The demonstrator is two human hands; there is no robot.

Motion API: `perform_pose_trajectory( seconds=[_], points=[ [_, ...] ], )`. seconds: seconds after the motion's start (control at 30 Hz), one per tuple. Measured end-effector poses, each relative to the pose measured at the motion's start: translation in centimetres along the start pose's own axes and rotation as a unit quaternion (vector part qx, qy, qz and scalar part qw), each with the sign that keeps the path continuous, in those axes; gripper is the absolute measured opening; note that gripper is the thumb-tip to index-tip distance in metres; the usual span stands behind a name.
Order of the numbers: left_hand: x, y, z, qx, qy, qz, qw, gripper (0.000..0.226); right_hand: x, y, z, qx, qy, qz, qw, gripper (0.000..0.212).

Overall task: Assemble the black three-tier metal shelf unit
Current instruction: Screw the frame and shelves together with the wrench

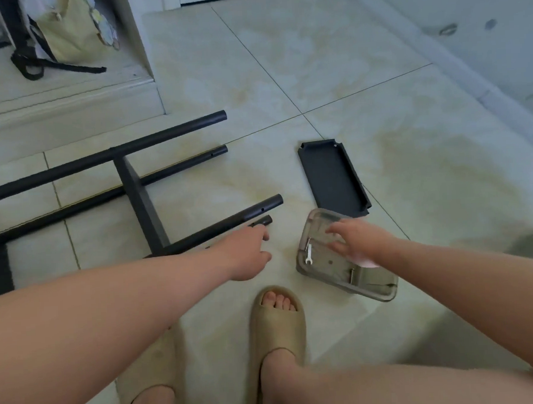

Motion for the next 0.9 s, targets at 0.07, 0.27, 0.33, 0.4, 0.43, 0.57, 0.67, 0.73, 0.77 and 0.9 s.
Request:
perform_pose_trajectory(
  seconds=[0.07, 0.27, 0.33, 0.4, 0.43, 0.57, 0.67, 0.73, 0.77, 0.9],
  points=[
    [2.0, -1.7, 1.5, -0.042, 0.01, -0.035, 0.998, 0.051, 1.3, -1.4, 2.4, 0.02, -0.018, -0.011, 1.0, 0.043],
    [7.1, -5.7, 3.8, -0.103, 0.042, -0.066, 0.992, 0.056, 6.5, -5.6, 6.0, 0.093, -0.057, -0.022, 0.994, 0.037],
    [8.5, -6.8, 4.2, -0.128, 0.041, -0.065, 0.989, 0.049, 7.6, -7.1, 6.6, 0.09, -0.062, -0.031, 0.994, 0.039],
    [9.6, -7.5, 4.5, -0.153, 0.036, -0.056, 0.986, 0.035, 8.3, -8.5, 7.4, 0.087, -0.062, -0.042, 0.993, 0.036],
    [10.0, -7.9, 4.6, -0.172, 0.035, -0.052, 0.983, 0.028, 8.5, -9.2, 7.7, 0.091, -0.059, -0.048, 0.993, 0.033],
    [10.3, -8.7, 4.8, -0.245, 0.033, -0.044, 0.968, 0.013, 9.2, -11.2, 7.1, 0.103, 0.004, -0.064, 0.993, 0.031],
    [10.4, -8.8, 4.7, -0.271, 0.037, -0.045, 0.961, 0.013, 9.7, -12.0, 4.6, 0.105, 0.077, -0.084, 0.988, 0.028],
    [10.5, -8.8, 4.6, -0.276, 0.041, -0.047, 0.959, 0.015, 10.1, -12.3, 3.6, 0.099, 0.11, -0.086, 0.985, 0.028],
    [10.5, -8.8, 4.6, -0.277, 0.043, -0.047, 0.959, 0.016, 10.2, -12.3, 3.4, 0.096, 0.122, -0.084, 0.984, 0.028],
    [10.6, -8.7, 4.6, -0.286, 0.046, -0.046, 0.956, 0.017, 10.4, -12.3, 3.2, 0.042, 0.157, -0.078, 0.984, 0.029]
  ],
)
Point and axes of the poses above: each hand's wrist, its own x-axis towards the middle knuckle, its own y-axis out of the back of the hand, z = x × y, the point moved 4 cm from there along x, towards the middle knuckle, and after that the axes turned 12 degrees about x, right-handed, at the moved point
